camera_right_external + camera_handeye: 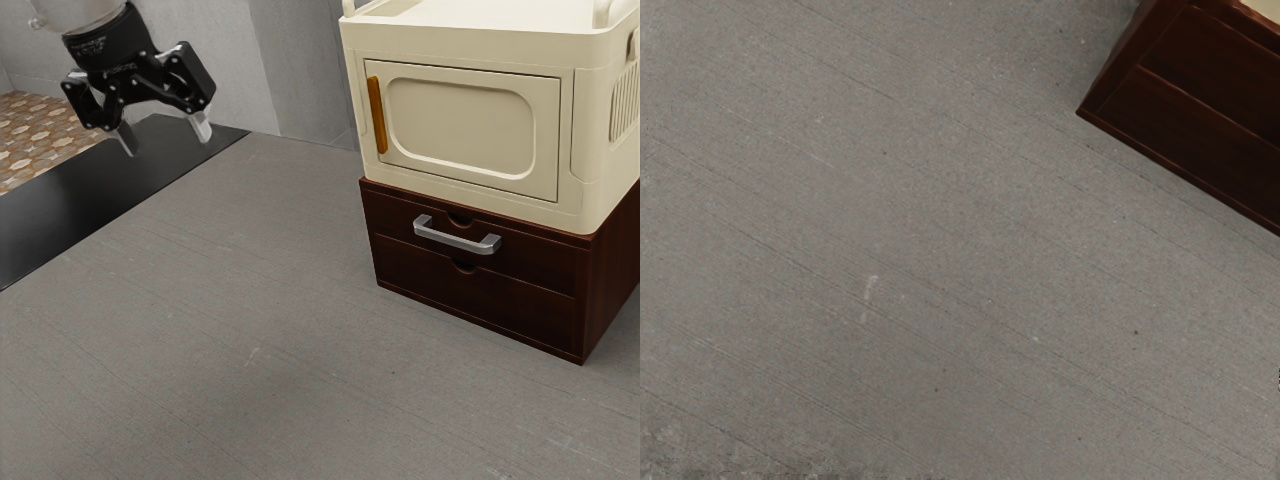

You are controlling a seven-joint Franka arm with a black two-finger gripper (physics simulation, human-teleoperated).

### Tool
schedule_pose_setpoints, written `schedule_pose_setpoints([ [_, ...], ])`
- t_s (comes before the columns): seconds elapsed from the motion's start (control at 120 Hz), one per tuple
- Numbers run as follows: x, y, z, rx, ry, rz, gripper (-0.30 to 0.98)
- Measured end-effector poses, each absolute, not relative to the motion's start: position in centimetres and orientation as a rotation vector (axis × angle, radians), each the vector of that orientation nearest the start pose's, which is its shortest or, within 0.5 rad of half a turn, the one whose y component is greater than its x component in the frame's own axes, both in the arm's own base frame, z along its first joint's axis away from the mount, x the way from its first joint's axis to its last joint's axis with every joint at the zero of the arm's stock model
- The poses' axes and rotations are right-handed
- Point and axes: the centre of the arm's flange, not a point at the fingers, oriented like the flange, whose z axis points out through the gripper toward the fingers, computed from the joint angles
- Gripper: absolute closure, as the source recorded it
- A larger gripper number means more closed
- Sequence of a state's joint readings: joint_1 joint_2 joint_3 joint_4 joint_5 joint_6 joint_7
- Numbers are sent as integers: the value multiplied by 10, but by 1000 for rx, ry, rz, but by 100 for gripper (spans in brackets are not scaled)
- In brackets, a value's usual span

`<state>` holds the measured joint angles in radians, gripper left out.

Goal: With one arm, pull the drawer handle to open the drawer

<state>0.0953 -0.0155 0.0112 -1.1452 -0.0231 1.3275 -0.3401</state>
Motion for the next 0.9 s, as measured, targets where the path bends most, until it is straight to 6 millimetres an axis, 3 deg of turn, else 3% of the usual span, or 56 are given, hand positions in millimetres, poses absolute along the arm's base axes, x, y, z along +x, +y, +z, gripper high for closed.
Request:
schedule_pose_setpoints([
  [0.167,494,55,799,-2973,-1182,-279,0],
  [0.358,515,49,779,-2819,-1546,-220,0],
  [0.458,524,34,773,-2769,-1660,-224,0],
  [0.742,539,-36,710,-2727,-1821,-226,0],
  [0.9,555,-38,690,-2683,-1967,-311,0],
])
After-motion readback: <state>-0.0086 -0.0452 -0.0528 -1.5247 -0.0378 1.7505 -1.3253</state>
